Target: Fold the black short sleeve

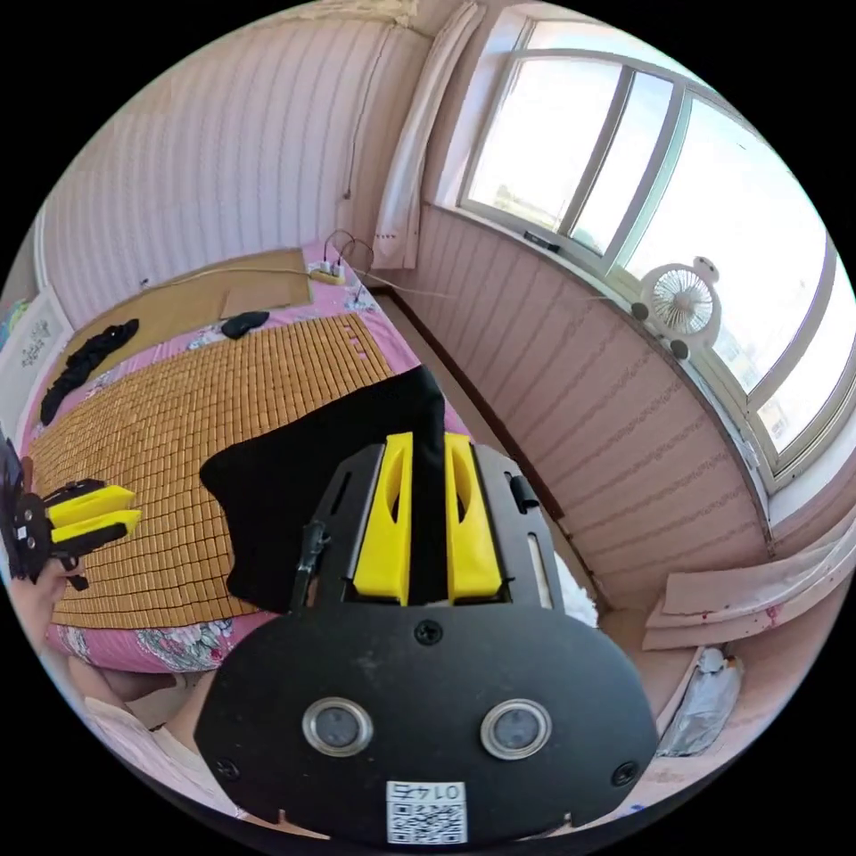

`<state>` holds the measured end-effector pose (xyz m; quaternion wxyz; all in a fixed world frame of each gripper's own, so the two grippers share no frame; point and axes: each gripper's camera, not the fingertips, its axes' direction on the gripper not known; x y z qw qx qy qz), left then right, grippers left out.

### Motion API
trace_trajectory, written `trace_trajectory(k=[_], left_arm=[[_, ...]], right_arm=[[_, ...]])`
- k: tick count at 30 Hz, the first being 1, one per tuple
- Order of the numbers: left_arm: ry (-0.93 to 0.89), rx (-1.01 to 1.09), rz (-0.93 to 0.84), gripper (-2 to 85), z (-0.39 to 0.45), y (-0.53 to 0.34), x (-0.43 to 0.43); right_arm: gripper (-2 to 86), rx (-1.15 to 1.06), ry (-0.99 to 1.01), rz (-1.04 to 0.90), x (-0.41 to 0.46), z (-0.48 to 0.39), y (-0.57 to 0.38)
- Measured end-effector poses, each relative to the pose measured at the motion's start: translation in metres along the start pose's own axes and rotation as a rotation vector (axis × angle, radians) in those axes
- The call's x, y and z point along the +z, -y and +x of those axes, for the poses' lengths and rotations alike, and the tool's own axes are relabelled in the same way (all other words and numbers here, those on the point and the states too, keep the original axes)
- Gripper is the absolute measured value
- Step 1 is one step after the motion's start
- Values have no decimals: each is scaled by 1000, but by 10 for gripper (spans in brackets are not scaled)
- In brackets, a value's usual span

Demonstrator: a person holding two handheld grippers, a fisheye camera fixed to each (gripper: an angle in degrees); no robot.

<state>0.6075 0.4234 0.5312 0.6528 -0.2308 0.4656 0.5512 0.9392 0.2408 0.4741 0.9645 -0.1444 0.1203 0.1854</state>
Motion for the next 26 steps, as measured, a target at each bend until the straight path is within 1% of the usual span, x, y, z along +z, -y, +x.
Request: trace_trajectory(k=[1, 3, 5, 7, 9, 11, 13, 15, 17, 19, 22, 26], left_arm=[[33, 16, -26, 65, -7, -8, 2], [84, 68, 9, 67, -13, -31, -6], [140, 105, -18, 76, -18, -61, -17], [170, 122, -51, 79, -19, -81, -29], [184, 118, -53, 81, -19, -103, -45], [224, 127, -35, 82, -14, -130, -69], [264, 117, -24, 82, -11, -149, -87], [287, 95, -29, 82, -8, -167, -102], [304, 54, -31, 84, -6, -191, -124], [318, 32, -26, 85, -5, -212, -140], [336, -17, -4, 87, -5, -250, -168], [376, -94, 25, 92, -12, -314, -204]], right_arm=[[78, -10, 12, -28, 17, -6, -3], [95, -23, -6, 15, 30, -21, -18], [110, -48, -45, 5, 46, -43, -45], [118, -51, -49, 3, 48, -57, -66], [125, -57, -6, 22, 40, -73, -93], [125, -75, 97, 80, 20, -102, -139], [122, -104, 157, 103, 5, -131, -176], [121, -120, 214, 97, -5, -160, -213], [121, -145, 326, 55, -14, -199, -256], [121, -159, 390, 16, -19, -226, -282], [120, -176, 453, 27, -29, -270, -313], [119, -274, 570, 37, -41, -337, -325]])
